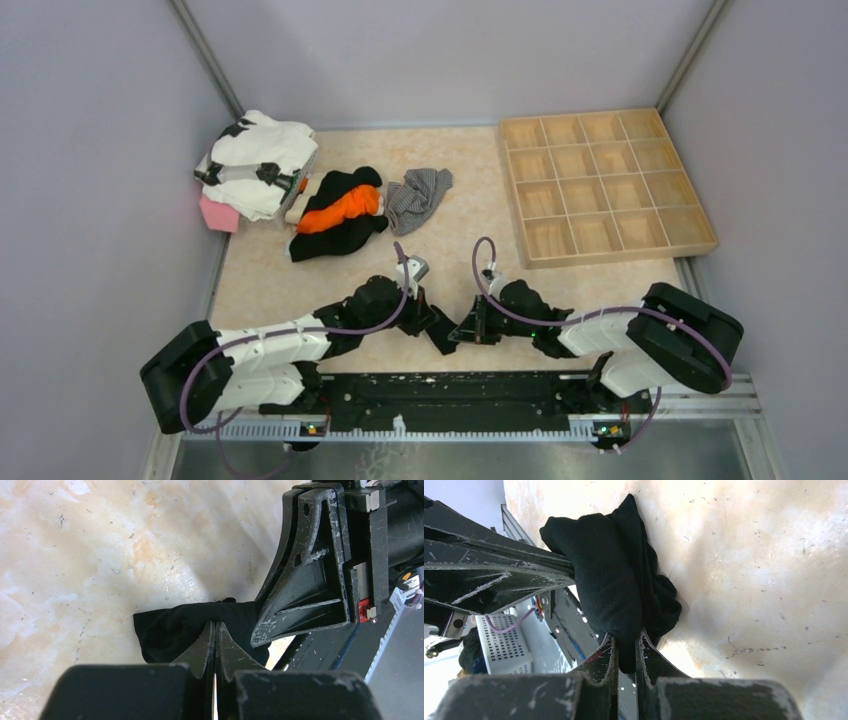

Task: Roll the underwear
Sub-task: Roll the underwear to the center of the board.

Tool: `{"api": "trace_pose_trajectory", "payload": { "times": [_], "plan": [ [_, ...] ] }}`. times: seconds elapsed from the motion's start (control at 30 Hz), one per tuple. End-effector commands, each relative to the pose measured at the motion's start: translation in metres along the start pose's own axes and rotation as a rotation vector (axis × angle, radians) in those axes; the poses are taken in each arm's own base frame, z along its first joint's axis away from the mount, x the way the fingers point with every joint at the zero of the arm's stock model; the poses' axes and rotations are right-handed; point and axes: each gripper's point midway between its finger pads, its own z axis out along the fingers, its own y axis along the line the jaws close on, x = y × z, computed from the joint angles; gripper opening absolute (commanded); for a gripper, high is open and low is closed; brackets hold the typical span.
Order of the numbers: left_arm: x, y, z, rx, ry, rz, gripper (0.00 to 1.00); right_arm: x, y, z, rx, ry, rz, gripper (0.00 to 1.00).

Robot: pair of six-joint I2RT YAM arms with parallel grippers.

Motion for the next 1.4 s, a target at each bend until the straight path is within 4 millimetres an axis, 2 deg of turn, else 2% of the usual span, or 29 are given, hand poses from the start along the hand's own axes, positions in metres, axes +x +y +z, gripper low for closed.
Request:
{"api": "trace_pose_trajectory", "payload": {
  "times": [0.0,0.3,0.5,0.63,0.8,1.0,1.17,1.2,1.27,1.3,1.37],
  "plan": [
    [-0.007,0.002,0.007,-0.009,-0.040,-0.005,0.00,0.038,-0.066,-0.015,0.242,0.134,0.000,0.03],
    [0.030,0.024,0.012,-0.081,0.049,-0.043,0.00,0.037,-0.063,-0.017,0.255,0.148,-0.030,0.07],
    [0.060,0.040,0.007,-0.120,0.094,-0.089,0.00,0.032,-0.058,-0.018,0.268,0.150,-0.058,0.15],
    [0.074,0.047,0.004,-0.141,0.116,-0.107,0.00,0.028,-0.053,-0.021,0.275,0.149,-0.076,0.26],
    [0.080,0.047,0.001,-0.131,0.117,-0.126,0.00,0.015,-0.040,-0.028,0.276,0.119,-0.106,0.40],
    [0.078,0.043,-0.004,-0.114,0.095,-0.122,0.00,-0.013,-0.019,-0.039,0.265,0.045,-0.171,0.60],
    [0.076,0.042,-0.004,-0.108,0.086,-0.115,0.00,-0.043,0.004,-0.045,0.249,-0.022,-0.322,0.68],
    [0.075,0.041,-0.004,-0.108,0.086,-0.115,0.00,-0.048,0.007,-0.045,0.250,-0.030,-0.348,0.74],
    [0.075,0.041,-0.003,-0.108,0.088,-0.113,0.00,-0.059,0.010,-0.046,0.284,-0.046,-0.389,0.94],
    [0.075,0.042,-0.003,-0.110,0.088,-0.113,0.00,-0.062,0.011,-0.046,0.286,-0.040,-0.431,0.98],
    [0.075,0.042,-0.004,-0.110,0.089,-0.113,0.00,-0.064,0.017,-0.042,0.263,-0.020,-0.468,0.99]
  ]
}}
